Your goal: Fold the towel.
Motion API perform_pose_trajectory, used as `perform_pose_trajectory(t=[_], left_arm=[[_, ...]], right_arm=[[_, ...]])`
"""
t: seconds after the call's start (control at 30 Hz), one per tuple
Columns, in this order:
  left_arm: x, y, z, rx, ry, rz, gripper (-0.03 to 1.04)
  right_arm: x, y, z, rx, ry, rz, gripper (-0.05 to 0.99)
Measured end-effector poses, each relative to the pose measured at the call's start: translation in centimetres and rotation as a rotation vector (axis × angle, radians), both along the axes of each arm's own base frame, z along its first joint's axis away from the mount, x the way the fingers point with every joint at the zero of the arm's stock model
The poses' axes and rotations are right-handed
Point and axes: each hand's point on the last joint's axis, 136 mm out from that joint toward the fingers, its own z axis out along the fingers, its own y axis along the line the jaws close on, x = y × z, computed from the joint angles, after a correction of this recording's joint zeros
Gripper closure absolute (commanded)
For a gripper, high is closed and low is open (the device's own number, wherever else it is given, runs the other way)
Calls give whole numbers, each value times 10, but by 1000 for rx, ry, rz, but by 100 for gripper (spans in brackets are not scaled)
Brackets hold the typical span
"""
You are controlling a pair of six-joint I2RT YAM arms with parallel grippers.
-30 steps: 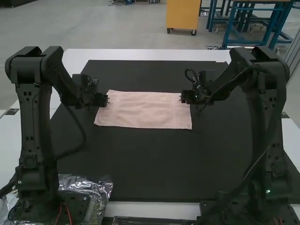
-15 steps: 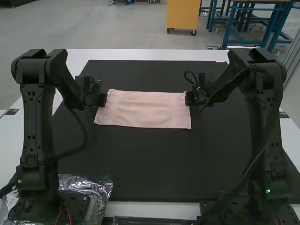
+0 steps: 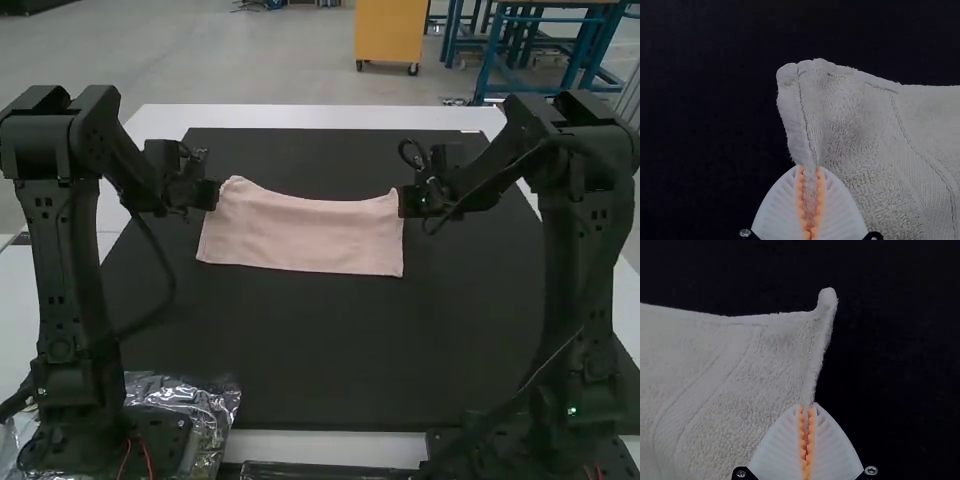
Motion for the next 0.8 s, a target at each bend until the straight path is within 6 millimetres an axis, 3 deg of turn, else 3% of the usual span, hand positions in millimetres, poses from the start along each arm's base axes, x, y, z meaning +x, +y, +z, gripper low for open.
perform_pose_trajectory(t=[0.27,0.57,0.8], left_arm=[[-30,-1,-14,-7,59,-4,99],[-62,15,1,-6,57,5,99],[-85,14,0,-3,74,-4,99]], right_arm=[[-27,-3,12,12,14,13,96],[-62,-3,25,48,35,39,96],[-92,-5,21,71,75,48,96]])
